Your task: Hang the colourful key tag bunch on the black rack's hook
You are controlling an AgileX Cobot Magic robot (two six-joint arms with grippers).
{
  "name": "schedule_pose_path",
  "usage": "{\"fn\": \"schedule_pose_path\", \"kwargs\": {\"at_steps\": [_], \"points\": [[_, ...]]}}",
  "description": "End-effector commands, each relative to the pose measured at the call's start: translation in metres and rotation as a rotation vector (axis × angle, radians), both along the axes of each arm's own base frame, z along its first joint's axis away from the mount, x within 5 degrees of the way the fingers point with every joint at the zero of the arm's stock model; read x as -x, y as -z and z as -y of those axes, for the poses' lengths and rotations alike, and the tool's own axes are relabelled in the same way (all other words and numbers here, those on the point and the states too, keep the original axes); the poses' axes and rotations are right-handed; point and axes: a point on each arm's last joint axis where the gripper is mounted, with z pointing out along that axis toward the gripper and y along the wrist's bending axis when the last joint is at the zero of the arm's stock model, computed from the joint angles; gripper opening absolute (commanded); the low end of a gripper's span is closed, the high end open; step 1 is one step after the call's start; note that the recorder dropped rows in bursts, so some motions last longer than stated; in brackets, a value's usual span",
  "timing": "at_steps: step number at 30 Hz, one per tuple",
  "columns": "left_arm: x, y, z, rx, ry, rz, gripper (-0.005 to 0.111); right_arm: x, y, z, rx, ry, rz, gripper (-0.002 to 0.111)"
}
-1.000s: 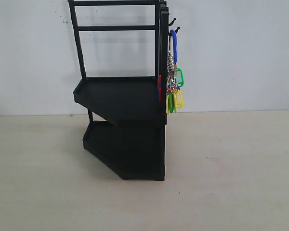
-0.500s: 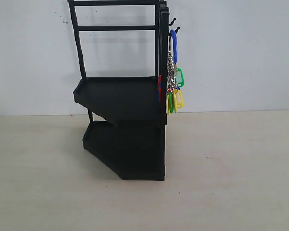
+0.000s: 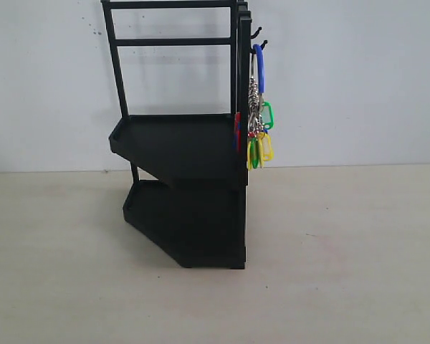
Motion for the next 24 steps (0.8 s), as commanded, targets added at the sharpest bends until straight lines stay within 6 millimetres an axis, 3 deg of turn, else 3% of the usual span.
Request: {"fn": "schedule_pose_path", "kwargs": {"at_steps": [1, 24], "points": [[0.0, -0.0013, -0.0002, -0.008, 0.0, 0.011, 0.004, 0.0003, -0.0009, 0.0002, 0.002, 0.002, 0.009, 0.0], [0.0, -0.0013, -0.0002, -0.008, 0.0, 0.011, 0.004, 0.0001, -0.0017, 0.0002, 0.003, 0.002, 0.018, 0.0]]}}
